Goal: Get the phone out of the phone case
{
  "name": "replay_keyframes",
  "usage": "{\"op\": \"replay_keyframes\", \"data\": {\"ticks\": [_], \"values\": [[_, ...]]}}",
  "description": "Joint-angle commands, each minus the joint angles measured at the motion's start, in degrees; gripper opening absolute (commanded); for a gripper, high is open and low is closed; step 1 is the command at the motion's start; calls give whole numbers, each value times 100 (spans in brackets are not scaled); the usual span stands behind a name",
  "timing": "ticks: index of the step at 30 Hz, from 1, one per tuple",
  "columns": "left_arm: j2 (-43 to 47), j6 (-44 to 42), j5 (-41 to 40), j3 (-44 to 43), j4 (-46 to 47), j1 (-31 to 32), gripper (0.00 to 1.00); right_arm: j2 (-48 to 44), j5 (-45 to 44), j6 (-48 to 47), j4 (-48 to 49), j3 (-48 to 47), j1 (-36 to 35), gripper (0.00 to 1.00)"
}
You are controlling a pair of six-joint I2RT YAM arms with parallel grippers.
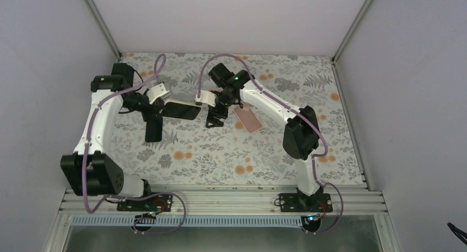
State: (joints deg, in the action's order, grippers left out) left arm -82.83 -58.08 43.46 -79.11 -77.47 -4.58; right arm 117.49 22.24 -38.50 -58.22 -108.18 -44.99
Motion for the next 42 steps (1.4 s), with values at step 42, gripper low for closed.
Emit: {"op": "replay_keyframes", "data": {"ticks": [42], "values": [[824,-193,89,297,-40,898,2,1236,1207,-727,-1217,-1618,628,93]]}}
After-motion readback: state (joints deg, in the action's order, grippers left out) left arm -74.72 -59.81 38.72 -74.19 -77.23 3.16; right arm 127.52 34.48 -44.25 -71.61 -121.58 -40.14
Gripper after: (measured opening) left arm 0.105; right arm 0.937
